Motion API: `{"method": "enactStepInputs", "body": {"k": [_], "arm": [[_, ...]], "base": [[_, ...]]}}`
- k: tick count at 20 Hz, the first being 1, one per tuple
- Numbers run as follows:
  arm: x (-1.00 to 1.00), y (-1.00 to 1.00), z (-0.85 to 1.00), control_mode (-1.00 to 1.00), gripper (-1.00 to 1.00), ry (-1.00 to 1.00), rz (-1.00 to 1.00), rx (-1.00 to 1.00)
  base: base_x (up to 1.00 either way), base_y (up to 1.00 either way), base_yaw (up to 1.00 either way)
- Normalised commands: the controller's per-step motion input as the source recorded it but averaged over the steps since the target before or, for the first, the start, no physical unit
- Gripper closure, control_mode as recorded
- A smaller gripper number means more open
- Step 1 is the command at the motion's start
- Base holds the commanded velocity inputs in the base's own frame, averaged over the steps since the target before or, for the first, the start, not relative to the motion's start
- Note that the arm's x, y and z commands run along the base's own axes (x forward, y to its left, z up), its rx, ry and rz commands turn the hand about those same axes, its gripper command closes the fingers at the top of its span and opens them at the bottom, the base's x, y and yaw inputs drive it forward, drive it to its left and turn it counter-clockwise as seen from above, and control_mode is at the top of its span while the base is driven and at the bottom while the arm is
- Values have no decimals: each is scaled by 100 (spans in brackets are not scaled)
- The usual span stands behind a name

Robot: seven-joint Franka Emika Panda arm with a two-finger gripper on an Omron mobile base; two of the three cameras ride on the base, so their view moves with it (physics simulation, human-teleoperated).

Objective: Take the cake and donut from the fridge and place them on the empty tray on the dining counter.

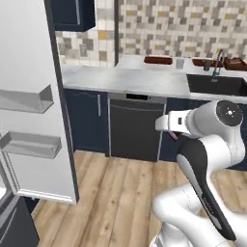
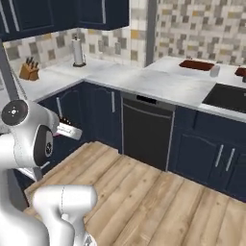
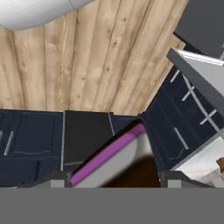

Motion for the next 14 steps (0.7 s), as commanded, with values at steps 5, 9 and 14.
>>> {"method": "enactStepInputs", "body": {"k": [5, 9, 14], "arm": [[0, 0, 0, 100, 100, 0, 0, 0], [0, 0, 0, 100, 100, 0, 0, 0], [0, 0, 0, 100, 100, 0, 0, 0]], "base": [[-18, 1, -56], [-2, 0, -49], [6, 1, -49]]}}
